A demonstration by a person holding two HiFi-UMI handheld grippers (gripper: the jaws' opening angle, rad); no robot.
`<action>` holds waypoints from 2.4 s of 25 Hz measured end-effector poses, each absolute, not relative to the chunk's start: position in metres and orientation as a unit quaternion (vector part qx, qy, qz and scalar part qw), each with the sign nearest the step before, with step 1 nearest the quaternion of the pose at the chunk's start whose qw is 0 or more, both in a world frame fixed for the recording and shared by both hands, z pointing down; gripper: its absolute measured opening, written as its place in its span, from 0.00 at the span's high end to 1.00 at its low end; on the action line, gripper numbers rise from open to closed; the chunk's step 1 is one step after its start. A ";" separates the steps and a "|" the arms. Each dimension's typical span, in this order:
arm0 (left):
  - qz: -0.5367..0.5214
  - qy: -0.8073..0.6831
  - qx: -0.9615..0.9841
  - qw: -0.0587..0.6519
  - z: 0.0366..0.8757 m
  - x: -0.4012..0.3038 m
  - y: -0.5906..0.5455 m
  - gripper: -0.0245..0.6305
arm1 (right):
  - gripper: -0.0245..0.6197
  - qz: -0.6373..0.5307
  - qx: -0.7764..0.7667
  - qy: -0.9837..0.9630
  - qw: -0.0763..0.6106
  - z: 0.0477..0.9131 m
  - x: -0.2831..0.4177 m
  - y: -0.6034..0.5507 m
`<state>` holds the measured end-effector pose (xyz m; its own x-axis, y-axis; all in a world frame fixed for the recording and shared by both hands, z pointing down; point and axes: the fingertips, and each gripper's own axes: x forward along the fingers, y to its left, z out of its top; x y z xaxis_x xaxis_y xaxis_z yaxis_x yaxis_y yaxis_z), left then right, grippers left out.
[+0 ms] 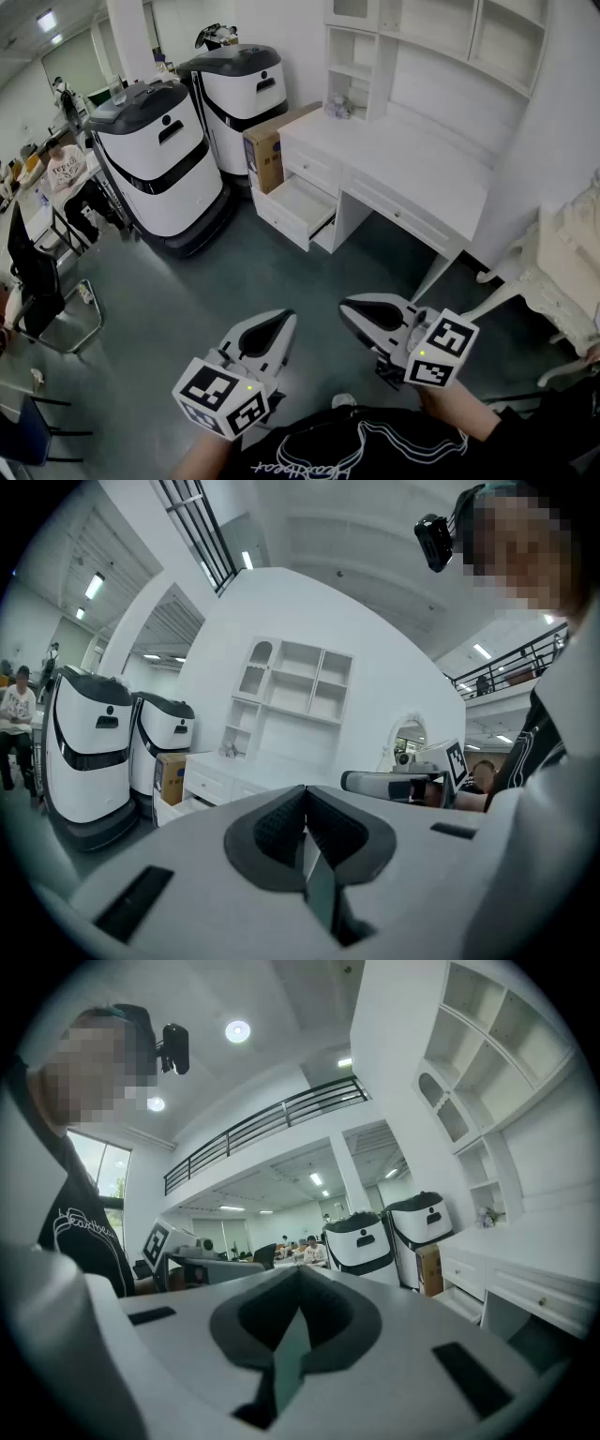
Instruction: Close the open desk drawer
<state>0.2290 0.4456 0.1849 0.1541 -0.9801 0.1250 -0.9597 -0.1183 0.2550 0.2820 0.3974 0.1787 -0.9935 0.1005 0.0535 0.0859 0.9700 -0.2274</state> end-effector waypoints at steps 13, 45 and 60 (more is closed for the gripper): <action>-0.042 -0.678 0.725 0.114 0.171 0.212 0.470 0.96 | 0.95 0.112 0.013 -0.993 0.034 0.176 0.281 0.407; 0.001 -0.703 0.681 0.207 0.258 0.050 0.265 0.96 | 0.95 0.146 0.095 -0.981 0.086 0.279 0.143 0.182; 0.005 -0.674 0.697 0.246 0.322 -0.039 0.160 0.96 | 0.95 0.143 0.136 -0.973 0.117 0.322 0.074 0.092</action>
